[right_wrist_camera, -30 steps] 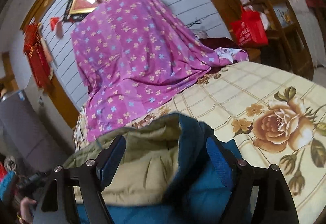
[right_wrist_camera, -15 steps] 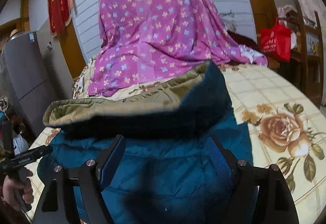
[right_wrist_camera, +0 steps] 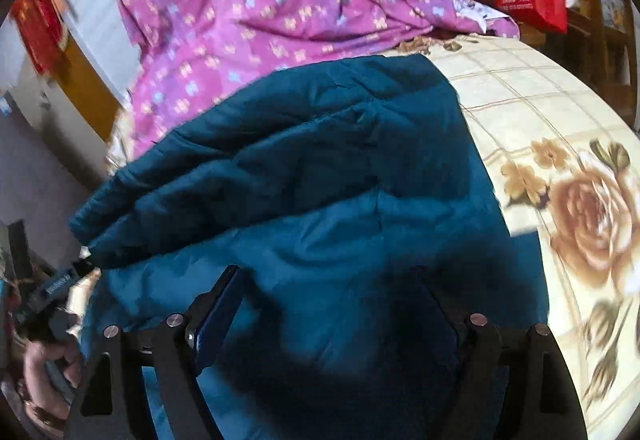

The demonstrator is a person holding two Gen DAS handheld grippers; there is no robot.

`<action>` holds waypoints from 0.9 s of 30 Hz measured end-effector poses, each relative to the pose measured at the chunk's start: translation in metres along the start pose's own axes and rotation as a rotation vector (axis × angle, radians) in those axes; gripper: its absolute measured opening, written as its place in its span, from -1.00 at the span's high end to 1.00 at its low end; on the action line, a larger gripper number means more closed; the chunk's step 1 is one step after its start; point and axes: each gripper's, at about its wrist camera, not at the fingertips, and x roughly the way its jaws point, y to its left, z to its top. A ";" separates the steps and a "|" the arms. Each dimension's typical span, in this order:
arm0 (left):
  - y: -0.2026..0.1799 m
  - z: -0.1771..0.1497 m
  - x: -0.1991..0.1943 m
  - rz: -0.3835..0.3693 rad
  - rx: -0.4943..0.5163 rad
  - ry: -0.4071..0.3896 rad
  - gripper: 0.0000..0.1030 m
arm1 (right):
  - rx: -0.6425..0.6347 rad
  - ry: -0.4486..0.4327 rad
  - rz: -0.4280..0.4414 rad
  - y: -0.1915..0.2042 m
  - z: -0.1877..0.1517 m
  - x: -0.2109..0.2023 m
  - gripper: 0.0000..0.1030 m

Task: Fold large clothes

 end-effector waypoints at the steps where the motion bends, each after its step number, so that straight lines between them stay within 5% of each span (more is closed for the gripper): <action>1: 0.005 0.003 0.008 0.023 -0.006 0.007 -0.60 | -0.032 0.030 -0.034 0.000 0.008 0.011 -0.59; 5: 0.025 0.004 0.042 0.100 -0.005 0.049 -0.61 | -0.080 0.113 -0.126 -0.006 0.028 0.043 -0.62; 11: 0.044 -0.012 0.062 0.101 -0.032 0.048 -0.68 | -0.141 0.141 -0.158 -0.027 0.032 0.078 -1.00; 16: 0.057 -0.014 0.065 0.092 -0.106 0.056 -0.70 | -0.025 0.126 -0.132 -0.062 0.034 0.084 -1.00; 21: 0.057 -0.007 0.016 0.097 -0.069 -0.009 -0.69 | 0.005 0.104 -0.149 -0.066 0.034 0.061 -0.94; 24: 0.052 -0.014 -0.032 0.002 -0.034 -0.065 -0.69 | 0.007 0.014 -0.136 -0.051 0.036 0.018 -0.94; 27: 0.034 -0.040 -0.053 -0.083 0.011 -0.049 -0.69 | -0.047 -0.027 -0.035 -0.016 0.018 -0.027 -0.94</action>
